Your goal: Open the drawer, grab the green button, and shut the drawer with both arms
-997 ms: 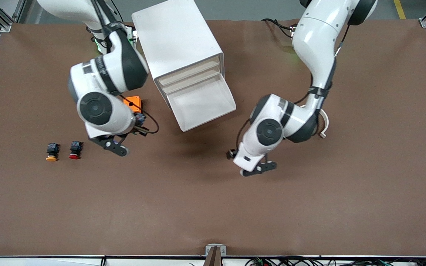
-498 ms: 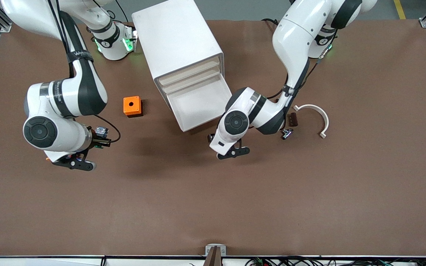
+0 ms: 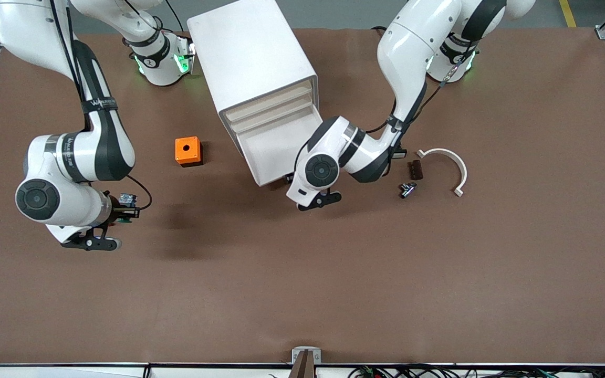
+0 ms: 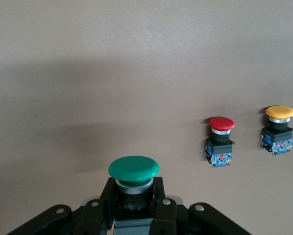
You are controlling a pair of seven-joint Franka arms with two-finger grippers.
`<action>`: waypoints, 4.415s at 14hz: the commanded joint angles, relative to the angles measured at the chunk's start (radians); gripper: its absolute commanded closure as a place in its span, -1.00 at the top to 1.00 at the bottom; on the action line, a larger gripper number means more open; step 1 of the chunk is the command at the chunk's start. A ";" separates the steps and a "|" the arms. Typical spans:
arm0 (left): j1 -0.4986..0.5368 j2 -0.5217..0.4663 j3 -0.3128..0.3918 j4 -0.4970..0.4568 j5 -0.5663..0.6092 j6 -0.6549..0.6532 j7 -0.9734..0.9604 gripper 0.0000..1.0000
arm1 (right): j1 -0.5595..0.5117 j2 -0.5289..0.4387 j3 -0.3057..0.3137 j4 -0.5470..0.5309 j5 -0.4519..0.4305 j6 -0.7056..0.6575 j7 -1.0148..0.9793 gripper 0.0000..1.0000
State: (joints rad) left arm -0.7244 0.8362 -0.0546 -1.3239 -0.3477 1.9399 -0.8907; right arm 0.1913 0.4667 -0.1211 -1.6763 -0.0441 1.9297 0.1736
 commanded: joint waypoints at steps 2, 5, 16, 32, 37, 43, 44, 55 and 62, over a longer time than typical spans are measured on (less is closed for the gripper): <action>-0.020 -0.016 -0.031 -0.021 -0.047 -0.010 -0.046 1.00 | -0.029 0.012 0.018 -0.075 -0.017 0.130 -0.008 -0.47; -0.030 -0.017 -0.076 -0.038 -0.059 -0.010 -0.123 1.00 | -0.030 0.020 0.018 -0.126 -0.017 0.193 -0.008 -0.47; -0.043 -0.012 -0.162 -0.092 -0.060 -0.004 -0.246 1.00 | -0.095 0.092 0.018 -0.141 -0.017 0.285 -0.094 -0.47; 0.388 -0.256 -0.021 -0.034 0.257 0.031 0.073 1.00 | -0.098 0.136 0.020 -0.146 -0.016 0.316 -0.109 -0.40; 0.525 -0.376 -0.021 -0.032 0.337 -0.079 0.261 1.00 | -0.098 0.144 0.020 -0.145 -0.016 0.328 -0.109 0.42; 0.585 -0.483 -0.017 -0.029 0.423 -0.179 0.354 1.00 | -0.063 -0.011 0.027 -0.117 -0.010 0.189 -0.091 1.00; 0.586 -0.496 -0.014 -0.029 0.423 -0.182 0.369 1.00 | -0.043 -0.049 0.027 -0.117 -0.005 0.154 -0.086 1.00; 0.654 -0.585 -0.002 -0.031 0.423 -0.328 0.516 1.00 | 0.034 -0.424 0.032 -0.117 -0.003 -0.119 -0.048 1.00; 0.698 -0.588 -0.010 -0.026 0.414 -0.361 0.530 1.00 | -0.065 -0.500 0.064 -0.111 -0.003 -0.149 -0.065 1.00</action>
State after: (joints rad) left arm -0.0602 0.2716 -0.0554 -1.3362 0.0576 1.6095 -0.3828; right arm 0.1982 0.0043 -0.0996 -1.7678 -0.0441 1.7822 0.1136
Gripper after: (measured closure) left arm 0.000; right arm 0.000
